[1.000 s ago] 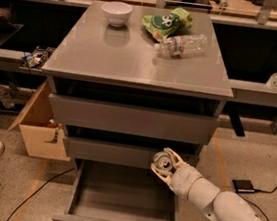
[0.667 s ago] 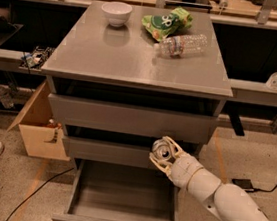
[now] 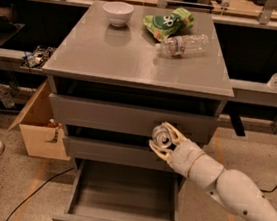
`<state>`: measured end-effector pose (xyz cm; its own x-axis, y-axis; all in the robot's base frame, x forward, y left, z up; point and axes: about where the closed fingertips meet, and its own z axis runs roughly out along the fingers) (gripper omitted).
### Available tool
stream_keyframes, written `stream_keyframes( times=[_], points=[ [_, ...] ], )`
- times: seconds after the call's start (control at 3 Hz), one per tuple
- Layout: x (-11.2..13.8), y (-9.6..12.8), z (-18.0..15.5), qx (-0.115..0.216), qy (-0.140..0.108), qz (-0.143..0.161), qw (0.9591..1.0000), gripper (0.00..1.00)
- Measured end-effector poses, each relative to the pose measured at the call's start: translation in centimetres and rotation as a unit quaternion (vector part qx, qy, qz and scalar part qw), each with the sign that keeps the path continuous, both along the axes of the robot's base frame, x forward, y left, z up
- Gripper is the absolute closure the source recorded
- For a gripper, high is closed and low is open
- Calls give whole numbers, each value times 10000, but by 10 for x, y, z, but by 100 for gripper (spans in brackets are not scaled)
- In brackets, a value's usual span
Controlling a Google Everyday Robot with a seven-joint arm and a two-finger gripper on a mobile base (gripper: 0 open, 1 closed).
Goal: Pick 7up can from bottom drawer and place on counter
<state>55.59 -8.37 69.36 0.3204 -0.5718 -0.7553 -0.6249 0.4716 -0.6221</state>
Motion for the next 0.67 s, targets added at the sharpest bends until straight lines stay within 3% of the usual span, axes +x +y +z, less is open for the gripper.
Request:
stream_keyframes(
  times=[0.67],
  points=[
    [15,17,61,-298,-601,260,9974,100]
  ],
)
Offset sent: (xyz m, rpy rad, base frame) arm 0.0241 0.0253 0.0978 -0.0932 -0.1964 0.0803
